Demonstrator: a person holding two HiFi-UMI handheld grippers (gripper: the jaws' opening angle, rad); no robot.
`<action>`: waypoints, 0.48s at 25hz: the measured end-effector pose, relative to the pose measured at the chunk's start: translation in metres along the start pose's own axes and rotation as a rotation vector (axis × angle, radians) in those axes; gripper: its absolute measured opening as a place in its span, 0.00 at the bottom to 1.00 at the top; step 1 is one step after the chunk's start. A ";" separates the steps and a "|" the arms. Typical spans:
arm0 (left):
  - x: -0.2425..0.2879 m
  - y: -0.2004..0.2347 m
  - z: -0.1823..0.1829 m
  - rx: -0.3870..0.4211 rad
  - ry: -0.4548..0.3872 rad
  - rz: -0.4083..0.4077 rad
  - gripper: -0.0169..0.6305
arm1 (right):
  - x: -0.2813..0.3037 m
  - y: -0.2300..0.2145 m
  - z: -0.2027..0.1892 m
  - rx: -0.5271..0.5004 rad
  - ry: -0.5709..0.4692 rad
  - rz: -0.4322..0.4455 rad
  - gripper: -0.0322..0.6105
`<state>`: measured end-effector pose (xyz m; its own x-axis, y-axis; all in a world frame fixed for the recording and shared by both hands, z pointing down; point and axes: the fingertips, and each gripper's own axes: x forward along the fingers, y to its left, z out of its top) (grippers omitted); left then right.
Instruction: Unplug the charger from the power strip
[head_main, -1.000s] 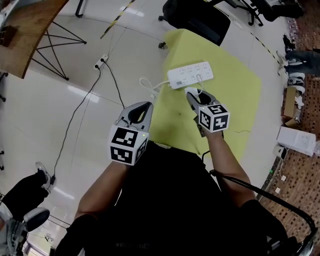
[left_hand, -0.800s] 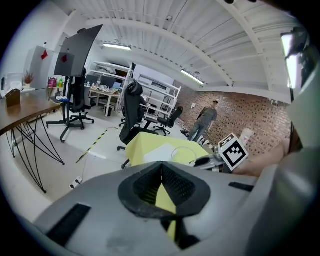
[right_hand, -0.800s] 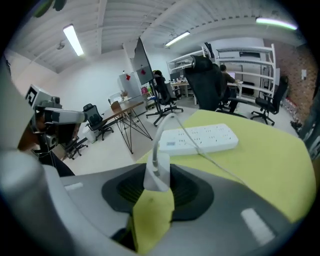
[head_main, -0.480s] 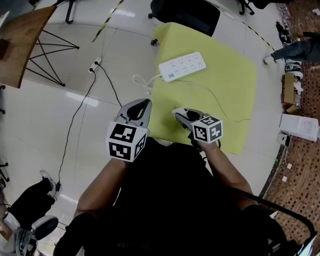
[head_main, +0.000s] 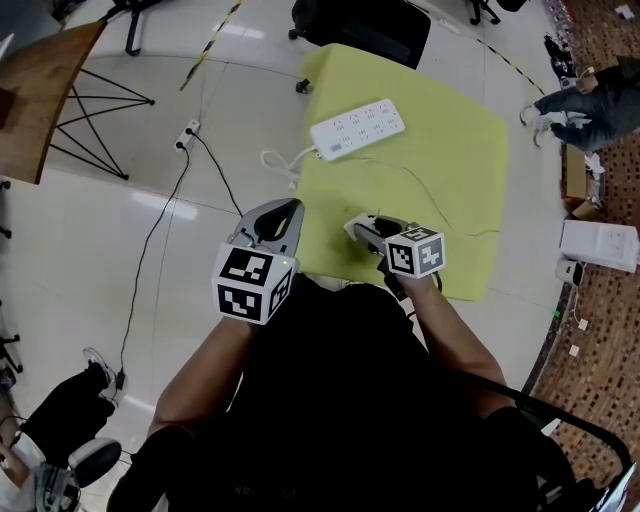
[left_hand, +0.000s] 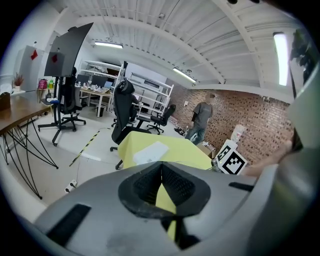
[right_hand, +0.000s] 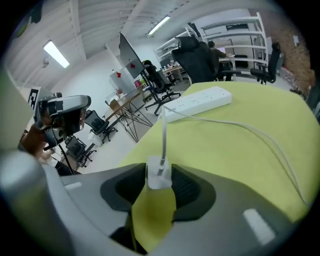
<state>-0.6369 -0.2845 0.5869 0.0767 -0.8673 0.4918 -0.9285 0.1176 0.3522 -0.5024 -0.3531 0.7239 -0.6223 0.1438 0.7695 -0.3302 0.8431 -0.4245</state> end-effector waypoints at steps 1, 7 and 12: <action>-0.001 0.000 0.000 -0.001 -0.002 0.003 0.04 | -0.001 -0.002 0.001 -0.002 0.000 -0.011 0.31; -0.006 0.000 0.005 0.000 -0.021 0.007 0.04 | -0.012 -0.018 0.009 -0.005 -0.008 -0.079 0.36; -0.007 0.000 0.007 -0.008 -0.017 -0.002 0.04 | -0.021 -0.022 0.015 -0.014 -0.008 -0.115 0.36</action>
<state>-0.6395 -0.2819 0.5778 0.0718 -0.8757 0.4774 -0.9253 0.1202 0.3596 -0.4925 -0.3824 0.7097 -0.5863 0.0414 0.8090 -0.3901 0.8608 -0.3268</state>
